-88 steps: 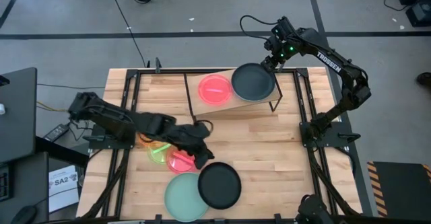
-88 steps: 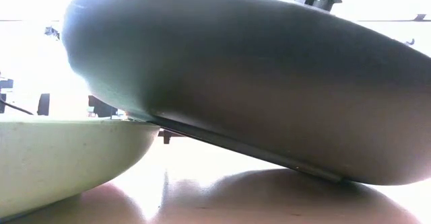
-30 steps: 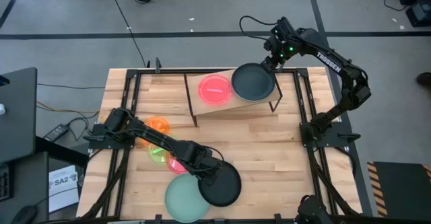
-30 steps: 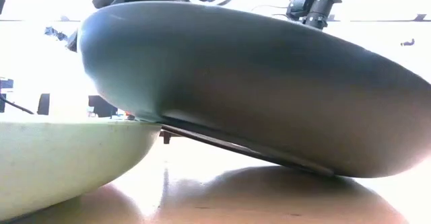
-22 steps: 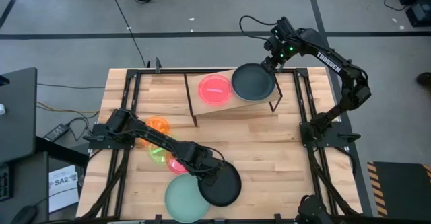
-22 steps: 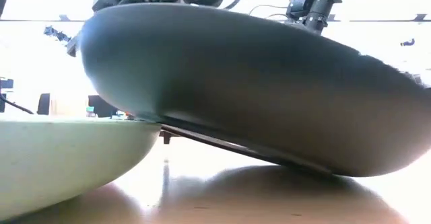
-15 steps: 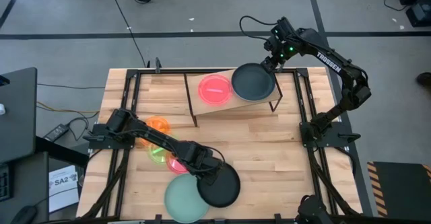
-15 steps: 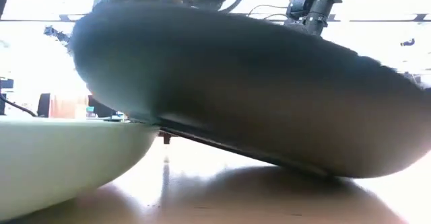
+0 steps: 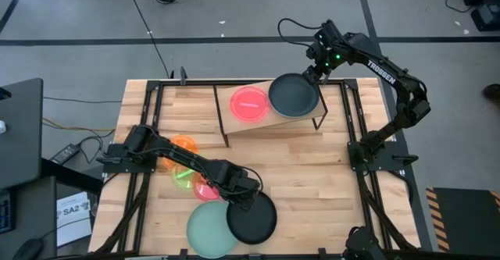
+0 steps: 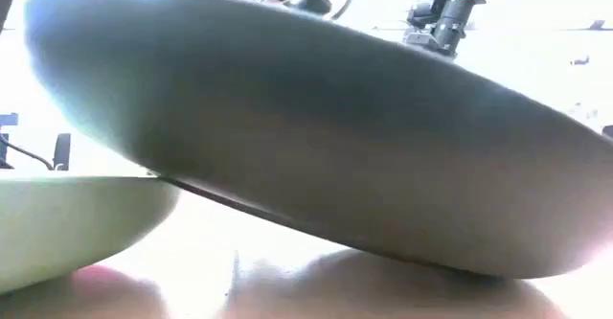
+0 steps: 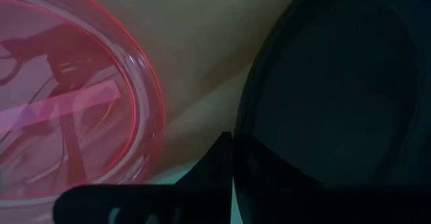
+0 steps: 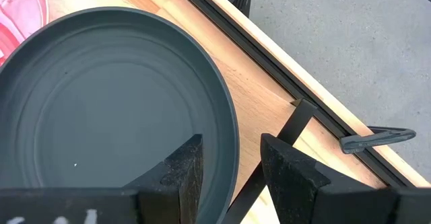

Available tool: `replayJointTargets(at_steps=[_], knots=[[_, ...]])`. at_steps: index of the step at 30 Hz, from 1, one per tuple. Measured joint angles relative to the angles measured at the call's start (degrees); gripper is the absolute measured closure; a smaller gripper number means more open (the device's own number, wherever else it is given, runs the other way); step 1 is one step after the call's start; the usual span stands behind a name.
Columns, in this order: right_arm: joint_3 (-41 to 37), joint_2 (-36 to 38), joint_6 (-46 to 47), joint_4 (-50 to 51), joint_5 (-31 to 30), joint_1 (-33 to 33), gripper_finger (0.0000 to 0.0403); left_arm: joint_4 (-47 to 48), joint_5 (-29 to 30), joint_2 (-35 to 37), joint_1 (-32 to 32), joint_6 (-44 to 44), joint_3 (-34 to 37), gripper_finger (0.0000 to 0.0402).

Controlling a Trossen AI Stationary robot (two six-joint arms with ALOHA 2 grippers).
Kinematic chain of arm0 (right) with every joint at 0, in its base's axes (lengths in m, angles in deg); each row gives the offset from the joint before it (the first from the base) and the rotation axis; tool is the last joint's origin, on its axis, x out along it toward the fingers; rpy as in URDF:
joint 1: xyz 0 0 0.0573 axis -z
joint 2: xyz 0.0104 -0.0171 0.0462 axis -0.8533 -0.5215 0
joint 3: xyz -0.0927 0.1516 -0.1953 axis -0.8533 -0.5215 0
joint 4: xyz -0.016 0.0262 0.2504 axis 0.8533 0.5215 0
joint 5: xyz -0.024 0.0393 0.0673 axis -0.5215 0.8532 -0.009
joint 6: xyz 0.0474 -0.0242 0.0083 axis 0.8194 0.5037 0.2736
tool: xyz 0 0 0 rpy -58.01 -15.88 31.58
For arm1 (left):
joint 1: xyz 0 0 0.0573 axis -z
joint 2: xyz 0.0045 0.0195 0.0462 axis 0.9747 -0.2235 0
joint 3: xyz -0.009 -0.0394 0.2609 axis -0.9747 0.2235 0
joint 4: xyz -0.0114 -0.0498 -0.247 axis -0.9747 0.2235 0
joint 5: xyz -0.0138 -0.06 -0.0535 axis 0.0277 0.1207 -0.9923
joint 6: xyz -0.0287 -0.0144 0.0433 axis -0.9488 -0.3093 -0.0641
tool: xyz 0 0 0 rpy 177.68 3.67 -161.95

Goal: Place and stack plates onto a shelf
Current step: Stack the large black plate on top of the large black plate on the shelf

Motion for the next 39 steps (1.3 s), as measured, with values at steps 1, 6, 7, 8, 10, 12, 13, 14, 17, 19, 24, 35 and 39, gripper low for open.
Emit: replayJointTargets(at_steps=[1,6,7,8,10,12,13,14,17,19,24,35,39], knots=[[0.00,0.00,-0.26,-0.02,0.00,0.00,0.0249,0.04,0.15,0.15,-0.10,0.22,0.00,0.0384],[0.00,0.00,-0.74,0.00,0.00,0.00,0.0249,0.10,1.62,1.72,-0.66,2.09,0.02,0.0385],[0.00,0.06,-0.76,0.00,0.00,0.00,0.0249,0.14,2.24,2.27,-0.85,2.72,0.02,0.0385],[0.00,0.21,-0.78,0.00,0.00,0.00,0.0249,0.03,2.75,2.87,-1.04,3.34,0.02,0.0385],[0.00,0.83,-0.86,0.00,0.00,0.00,0.0249,-0.21,3.83,3.95,-1.63,4.51,0.02,0.0385],[0.00,1.76,-0.86,-0.01,0.00,0.00,0.0249,-0.01,4.84,4.98,-2.42,5.97,0.02,0.0385],[0.00,2.28,-0.86,0.00,0.00,0.00,0.0249,-0.27,5.30,5.61,-2.90,6.88,0.02,0.0385],[0.00,2.85,-0.86,0.00,0.00,0.00,0.0249,-0.27,5.91,6.25,-3.36,7.83,0.02,0.0385],[0.00,5.24,-0.86,0.00,0.04,0.00,0.0249,-0.39,7.20,8.12,-5.29,11.09,0.02,0.0385],[0.00,6.99,-0.86,0.00,0.36,-0.01,0.0249,-0.22,8.40,9.21,-6.77,13.49,0.02,0.0385],[0.00,11.60,0.08,0.00,0.59,-1.35,0.0249,-1.57,9.69,11.83,-10.89,20.05,0.02,0.0385],[0.00,18.52,4.31,0.02,7.12,-9.67,0.0249,-2.50,9.78,14.42,-19.58,31.96,0.04,0.0385],[0.00,19.12,7.11,0.04,7.32,-13.57,0.0249,-2.58,9.76,14.42,-21.89,35.44,0.04,0.0385]])
